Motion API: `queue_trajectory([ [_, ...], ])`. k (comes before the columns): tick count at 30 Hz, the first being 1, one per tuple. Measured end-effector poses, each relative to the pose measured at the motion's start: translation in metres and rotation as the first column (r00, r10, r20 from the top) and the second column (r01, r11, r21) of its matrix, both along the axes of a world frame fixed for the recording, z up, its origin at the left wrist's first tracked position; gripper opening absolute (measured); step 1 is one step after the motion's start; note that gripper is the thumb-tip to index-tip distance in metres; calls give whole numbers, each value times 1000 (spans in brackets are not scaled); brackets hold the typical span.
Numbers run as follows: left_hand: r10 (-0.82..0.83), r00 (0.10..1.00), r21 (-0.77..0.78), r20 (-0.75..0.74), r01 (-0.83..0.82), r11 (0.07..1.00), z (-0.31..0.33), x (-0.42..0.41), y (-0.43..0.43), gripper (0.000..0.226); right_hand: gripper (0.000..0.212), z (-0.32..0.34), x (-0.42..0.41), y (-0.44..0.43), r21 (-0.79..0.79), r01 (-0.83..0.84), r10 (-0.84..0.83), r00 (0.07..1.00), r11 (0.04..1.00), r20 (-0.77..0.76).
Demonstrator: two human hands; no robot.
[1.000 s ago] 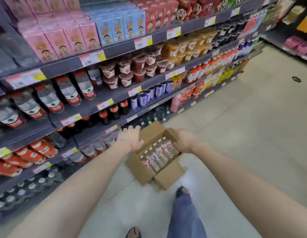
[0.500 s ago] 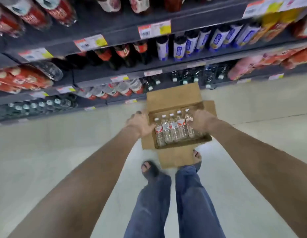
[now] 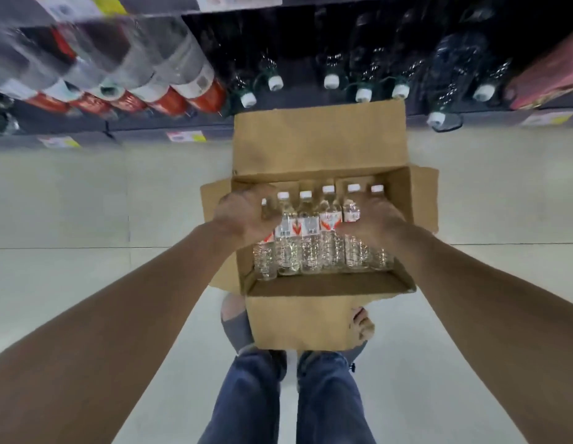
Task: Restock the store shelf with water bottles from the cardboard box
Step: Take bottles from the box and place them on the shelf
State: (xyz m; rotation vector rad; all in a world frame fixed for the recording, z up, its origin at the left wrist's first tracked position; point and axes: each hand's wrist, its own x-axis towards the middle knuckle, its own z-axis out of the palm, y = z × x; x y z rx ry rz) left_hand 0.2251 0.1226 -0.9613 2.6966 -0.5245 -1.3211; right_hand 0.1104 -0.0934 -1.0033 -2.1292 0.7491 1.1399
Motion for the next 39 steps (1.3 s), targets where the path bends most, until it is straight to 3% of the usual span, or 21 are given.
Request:
queue_trajectory([
  [6,-180,984,117,18,176,977,-114,-25,-7,66,85,-99,3,6,-29,60,-59,997,998,54],
  [11,-185,981,113,55,178,978,-181,-32,-17,77,67,-161,14,8,-117,-70,78,995,991,65],
  [17,-135,990,121,46,128,984,-219,-28,-27,90,98,-188,26,12,-231,-202,192,979,952,-65],
  [23,-106,994,161,-13,107,981,-230,-28,-40,116,126,-187,43,14,-212,-213,180,970,954,-166],
  [28,-47,999,137,27,43,990,-231,-34,-42,117,110,-187,29,17,-225,-55,49,998,973,-32],
  [31,89,994,31,60,-91,995,-226,-47,-41,100,106,-181,15,17,-192,34,-21,997,981,71],
  [36,174,972,-78,155,-163,983,-209,-79,-26,96,88,-168,-23,18,69,255,-264,945,964,191],
  [39,268,961,-186,72,-251,950,-198,-90,-23,100,85,-158,-41,18,160,327,-358,905,931,231],
])
